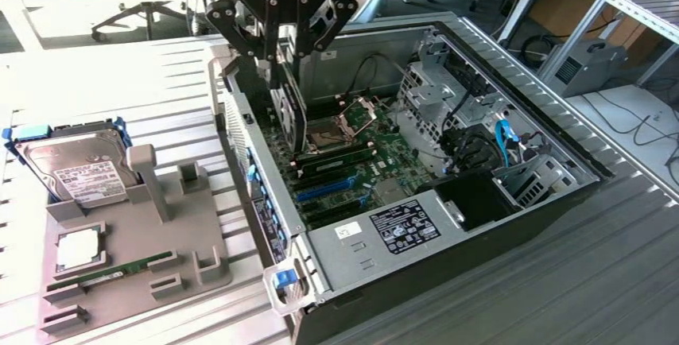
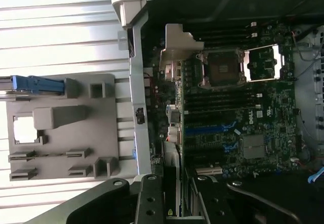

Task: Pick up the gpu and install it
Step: 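Pick up the gpu and move the gpu toward the slot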

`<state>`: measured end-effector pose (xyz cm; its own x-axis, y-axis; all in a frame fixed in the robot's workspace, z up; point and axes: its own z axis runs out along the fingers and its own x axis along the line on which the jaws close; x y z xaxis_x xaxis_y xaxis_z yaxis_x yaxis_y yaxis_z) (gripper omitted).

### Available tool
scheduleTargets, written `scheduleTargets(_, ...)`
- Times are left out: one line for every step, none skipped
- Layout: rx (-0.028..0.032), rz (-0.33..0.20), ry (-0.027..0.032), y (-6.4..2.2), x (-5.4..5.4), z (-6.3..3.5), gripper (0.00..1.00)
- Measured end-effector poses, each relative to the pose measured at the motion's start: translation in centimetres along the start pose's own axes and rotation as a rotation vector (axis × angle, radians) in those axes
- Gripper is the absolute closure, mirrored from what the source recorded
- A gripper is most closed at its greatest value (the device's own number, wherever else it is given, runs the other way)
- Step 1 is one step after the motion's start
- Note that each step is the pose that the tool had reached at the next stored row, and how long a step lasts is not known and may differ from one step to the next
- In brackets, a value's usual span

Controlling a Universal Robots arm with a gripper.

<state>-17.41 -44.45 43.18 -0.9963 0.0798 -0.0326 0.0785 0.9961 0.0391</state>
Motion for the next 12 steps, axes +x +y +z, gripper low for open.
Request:
scheduleTargets(0.0000, 0.000, 0.0000, 0.02, -0.2, 0.01, 0.73)
scheduleTargets(0.0000, 0.000, 0.0000, 0.03, -0.3, 0.01, 0.73)
scheduleTargets(0.0000, 0.000, 0.0000, 0.03, -0.4, 0.02, 0.73)
scheduleTargets(0.0000, 0.000, 0.0000, 0.04, -0.5, 0.02, 0.73)
scheduleTargets(0.0000, 0.000, 0.0000, 0.05, -0.6, 0.02, 0.73)
scheduleTargets(0.0000, 0.000, 0.0000, 0.07, -0.9, 0.03, 0.73)
scheduleTargets(0.0000, 0.000, 0.0000, 0.08, -1.0, 0.04, 0.73)
scheduleTargets(0.0000, 0.000, 0.0000, 0.09, -1.1, 0.04, 0.73)
scheduleTargets(0.0000, 0.000, 0.0000, 0.10, -1.3, 0.05, 0.73)
scheduleTargets(0.0000, 0.000, 0.0000, 0.11, -1.5, 0.05, 0.73)
scheduleTargets(0.0000, 0.000, 0.0000, 0.13, -1.6, 0.06, 0.73)
scheduleTargets(0.0000, 0.000, 0.0000, 0.14, -1.7, 0.06, 0.73)
